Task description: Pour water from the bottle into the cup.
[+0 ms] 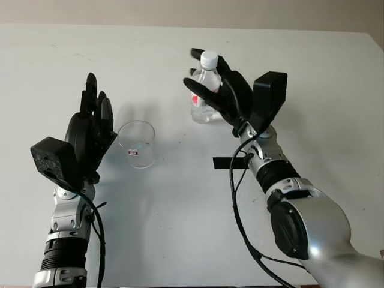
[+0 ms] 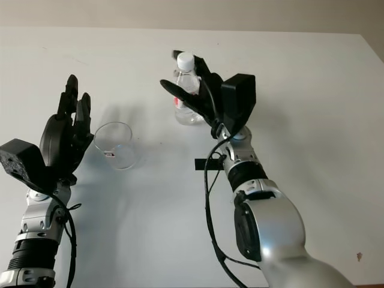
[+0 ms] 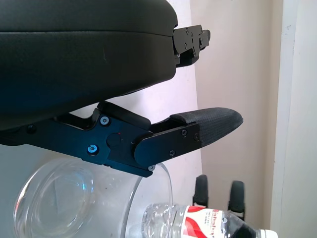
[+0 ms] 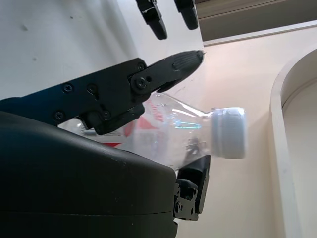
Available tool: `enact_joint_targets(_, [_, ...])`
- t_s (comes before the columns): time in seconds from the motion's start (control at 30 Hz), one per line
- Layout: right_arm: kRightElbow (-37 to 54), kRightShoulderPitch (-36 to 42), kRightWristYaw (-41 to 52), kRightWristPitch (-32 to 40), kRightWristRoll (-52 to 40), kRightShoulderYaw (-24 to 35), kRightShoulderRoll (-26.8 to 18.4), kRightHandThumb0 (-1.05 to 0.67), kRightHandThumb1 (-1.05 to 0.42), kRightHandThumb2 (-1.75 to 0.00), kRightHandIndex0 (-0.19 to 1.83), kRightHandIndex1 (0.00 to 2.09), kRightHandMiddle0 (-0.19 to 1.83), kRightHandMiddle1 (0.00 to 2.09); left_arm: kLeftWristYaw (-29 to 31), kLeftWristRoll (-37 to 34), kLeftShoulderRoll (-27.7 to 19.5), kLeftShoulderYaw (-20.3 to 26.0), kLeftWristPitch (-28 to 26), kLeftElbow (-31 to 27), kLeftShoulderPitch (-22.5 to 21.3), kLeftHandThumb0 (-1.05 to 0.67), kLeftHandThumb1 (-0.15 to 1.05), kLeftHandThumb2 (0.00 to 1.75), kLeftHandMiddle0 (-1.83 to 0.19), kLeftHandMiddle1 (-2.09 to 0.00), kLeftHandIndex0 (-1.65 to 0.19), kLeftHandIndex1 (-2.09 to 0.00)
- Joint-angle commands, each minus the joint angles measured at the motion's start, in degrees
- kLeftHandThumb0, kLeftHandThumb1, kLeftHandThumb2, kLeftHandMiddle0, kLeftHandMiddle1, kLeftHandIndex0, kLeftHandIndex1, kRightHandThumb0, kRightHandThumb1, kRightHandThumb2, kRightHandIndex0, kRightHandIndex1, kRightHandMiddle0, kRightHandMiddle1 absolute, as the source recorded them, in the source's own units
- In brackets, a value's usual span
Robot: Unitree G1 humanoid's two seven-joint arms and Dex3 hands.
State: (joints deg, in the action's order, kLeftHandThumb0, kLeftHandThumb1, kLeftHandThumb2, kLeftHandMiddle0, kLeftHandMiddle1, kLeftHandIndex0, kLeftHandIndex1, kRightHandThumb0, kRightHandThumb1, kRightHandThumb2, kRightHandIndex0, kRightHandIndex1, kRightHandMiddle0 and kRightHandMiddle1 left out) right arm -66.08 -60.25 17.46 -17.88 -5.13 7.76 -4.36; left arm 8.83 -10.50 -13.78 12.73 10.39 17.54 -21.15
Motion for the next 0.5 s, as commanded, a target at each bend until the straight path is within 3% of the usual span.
enact_joint_targets(0.0, [-0.7, -1.4, 0.1, -1.6, 1.0, -0.8, -0.4, -0.33, -0.89, -0.06, 0.03, 2.07, 0.06, 2.07, -0.3, 0.1, 0.3, 0.1, 0.4, -0.1, -0.9, -0.74, 1.05, 0.67, 0.1, -0.05, 0.13, -0.06])
enact_joint_targets(0.03, [-0.9, -1.6, 0.2, -2.0, 1.8, -1.2, -0.7, -0.31, -0.9, -0.06, 0.27, 2.08, 0.25, 2.08, -0.3, 0.2, 0.3, 0.0, 0.4, -0.2, -0.9, -0.74, 1.05, 0.67, 0.1, -0.05, 0.13, -0.06])
enact_joint_targets(0.1, [-1.3, -1.9, 0.4, -2.9, 3.4, -2.3, -1.3, -0.29, -0.93, -0.06, 0.53, 2.09, 0.48, 2.09, -0.3, 0.3, 0.2, -0.1, 0.4, -0.4, -0.8, -0.74, 1.05, 0.67, 0.11, -0.05, 0.14, -0.05])
enact_joint_targets(0.2, [-1.5, -2.1, 0.6, -4.1, 4.7, -3.0, -1.7, -0.25, -0.96, -0.06, 0.69, 2.09, 0.66, 2.09, -0.5, 0.3, 0.2, -0.2, 0.4, -0.6, -0.7, -0.75, 1.05, 0.67, 0.11, -0.05, 0.14, -0.05])
enact_joint_targets(0.3, [-1.7, -2.3, -0.3, -6.0, 7.6, -5.0, -2.5, -0.21, -1.0, -0.06, 1.14, 2.09, 1.14, 2.09, -1.2, 0.1, 0.5, 0.0, 0.1, -1.0, -0.6, -0.75, 1.05, 0.65, 0.09, -0.06, 0.12, -0.06])
enact_joint_targets(0.4, [-1.8, -2.9, -3.2, -6.8, 12.0, -8.0, -3.6, -0.21, -1.03, -0.06, 1.25, 2.09, 1.27, 2.09, -1.6, 0.1, 0.6, 0.1, 0.2, -0.6, -0.8, -0.75, 1.05, 0.64, 0.09, -0.06, 0.11, -0.06])
enact_joint_targets(0.47, [-1.9, -3.4, -5.6, -7.1, 14.5, -9.7, -4.0, -0.17, -1.04, -0.07, 1.15, 2.09, 1.22, 2.09, -1.6, 0.0, 0.7, 0.1, 0.4, -0.2, -1.1, -0.75, 1.05, 0.64, 0.08, -0.06, 0.11, -0.06])
